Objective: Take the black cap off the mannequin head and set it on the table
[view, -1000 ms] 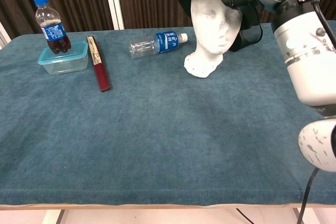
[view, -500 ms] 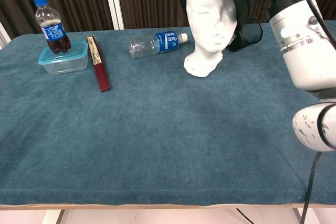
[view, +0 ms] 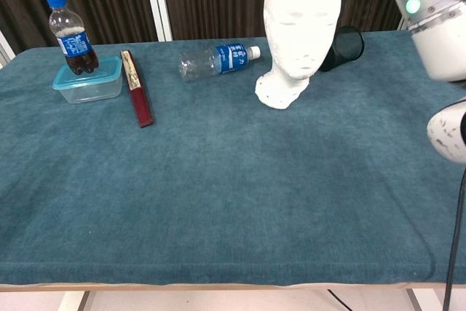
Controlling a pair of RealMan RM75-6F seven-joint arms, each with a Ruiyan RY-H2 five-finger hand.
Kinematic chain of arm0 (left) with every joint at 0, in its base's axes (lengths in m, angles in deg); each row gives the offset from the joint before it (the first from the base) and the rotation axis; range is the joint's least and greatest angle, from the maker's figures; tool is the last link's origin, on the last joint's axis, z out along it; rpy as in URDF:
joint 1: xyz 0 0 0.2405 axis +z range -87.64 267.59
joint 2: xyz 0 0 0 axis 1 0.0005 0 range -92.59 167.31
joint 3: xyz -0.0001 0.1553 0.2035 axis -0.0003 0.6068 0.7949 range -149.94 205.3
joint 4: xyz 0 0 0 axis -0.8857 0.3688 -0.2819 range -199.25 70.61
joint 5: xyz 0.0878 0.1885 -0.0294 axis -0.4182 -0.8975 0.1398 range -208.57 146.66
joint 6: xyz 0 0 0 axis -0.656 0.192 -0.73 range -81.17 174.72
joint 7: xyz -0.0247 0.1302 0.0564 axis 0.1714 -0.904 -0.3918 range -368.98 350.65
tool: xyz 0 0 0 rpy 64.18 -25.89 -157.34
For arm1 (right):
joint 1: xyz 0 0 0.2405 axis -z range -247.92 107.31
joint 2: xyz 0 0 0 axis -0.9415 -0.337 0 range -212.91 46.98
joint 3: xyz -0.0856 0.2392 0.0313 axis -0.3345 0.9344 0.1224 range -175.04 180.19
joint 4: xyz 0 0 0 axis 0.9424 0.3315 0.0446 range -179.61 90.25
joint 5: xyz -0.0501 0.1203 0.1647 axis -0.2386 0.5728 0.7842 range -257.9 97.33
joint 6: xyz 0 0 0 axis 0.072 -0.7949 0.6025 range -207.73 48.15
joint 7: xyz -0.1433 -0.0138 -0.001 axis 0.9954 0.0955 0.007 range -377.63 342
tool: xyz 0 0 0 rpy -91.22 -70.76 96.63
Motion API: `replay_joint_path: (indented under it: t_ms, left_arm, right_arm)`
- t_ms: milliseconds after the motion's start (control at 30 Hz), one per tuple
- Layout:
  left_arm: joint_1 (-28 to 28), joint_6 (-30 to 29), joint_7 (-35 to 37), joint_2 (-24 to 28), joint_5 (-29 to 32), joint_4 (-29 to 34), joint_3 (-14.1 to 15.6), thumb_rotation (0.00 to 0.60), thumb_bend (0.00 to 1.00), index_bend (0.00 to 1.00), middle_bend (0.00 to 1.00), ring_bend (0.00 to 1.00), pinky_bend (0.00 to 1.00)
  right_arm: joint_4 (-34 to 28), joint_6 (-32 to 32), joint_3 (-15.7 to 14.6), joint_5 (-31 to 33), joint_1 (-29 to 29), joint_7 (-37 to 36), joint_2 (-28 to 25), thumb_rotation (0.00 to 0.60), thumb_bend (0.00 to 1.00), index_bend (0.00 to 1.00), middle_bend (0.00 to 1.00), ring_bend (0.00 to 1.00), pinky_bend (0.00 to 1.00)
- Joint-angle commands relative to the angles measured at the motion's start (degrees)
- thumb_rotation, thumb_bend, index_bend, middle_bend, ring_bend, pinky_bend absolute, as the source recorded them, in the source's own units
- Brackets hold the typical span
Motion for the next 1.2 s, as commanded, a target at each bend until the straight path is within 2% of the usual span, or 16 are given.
replay_joint_path:
  t_ms: [33,167,333,400,467,600,733,1000,1200]
  left_arm:
    - [0.0,-0.1,0.1,0.1,0.0,0.0,0.0,0.600,0.30,0.00,0.00,0.05,0.08]
    - [0.0,-0.2,0.3,0.2,-0.2,0.0,0.1,0.600,0.30,0.00,0.00,0.05,0.08]
    - [0.0,-0.1,0.1,0.1,-0.4,0.1,0.3,0.600,0.30,0.00,0.00,0.05,0.08]
    - [0.0,0.0,0.0,0.0,-0.5,0.2,0.3,0.600,0.30,0.00,0.00,0.05,0.08]
    - [-0.1,0.2,-0.2,-0.1,-0.5,0.2,0.3,0.600,0.30,0.00,0.00,0.05,0.08]
    - [-0.3,0.8,-0.6,-0.3,-0.3,0.3,0.2,0.600,0.30,0.00,0.00,0.05,0.08]
    - [-0.7,1.7,-1.0,-0.5,0.1,0.5,0.1,0.600,0.30,0.00,0.00,0.05,0.08]
    - [-0.9,2.5,-1.6,-0.8,0.6,0.5,0.1,0.600,0.30,0.00,0.00,0.05,0.08]
    - [-0.9,2.7,-1.6,-0.8,0.7,0.4,0.3,0.600,0.30,0.00,0.00,0.05,0.08]
  right_arm:
    - [-3.0,-3.2,-1.7,-2.2,0.5,2.1,-3.9,0.600,0.48,1.00,0.77,0.73,1.00]
    - [-10.6,-7.8,-4.4,-5.5,3.8,4.8,-11.0,0.600,0.48,1.00,0.77,0.73,1.00]
    - [-21.7,-12.1,-8.9,-8.1,12.2,8.5,-21.9,0.600,0.48,1.00,0.77,0.73,1.00]
    - [-23.8,-13.3,-10.8,-7.9,16.4,8.3,-24.8,0.600,0.48,1.00,0.77,0.73,1.00]
    - [-23.2,-14.1,-12.2,-7.1,19.8,7.1,-26.0,0.600,0.48,1.00,0.77,0.73,1.00]
    - [-17.0,-13.8,-14.3,-3.3,26.4,0.3,-24.6,0.600,0.48,1.00,0.77,0.73,1.00]
    - [-5.8,-10.0,-15.6,0.2,30.8,-7.9,-18.2,0.600,0.48,1.00,0.77,0.73,1.00]
    - [14.0,-1.4,-17.9,1.3,32.7,-18.0,-3.1,0.600,0.48,1.00,0.77,0.73,1.00]
    - [20.4,1.4,-19.3,0.4,32.6,-20.4,2.5,0.600,0.48,1.00,0.77,0.73,1.00]
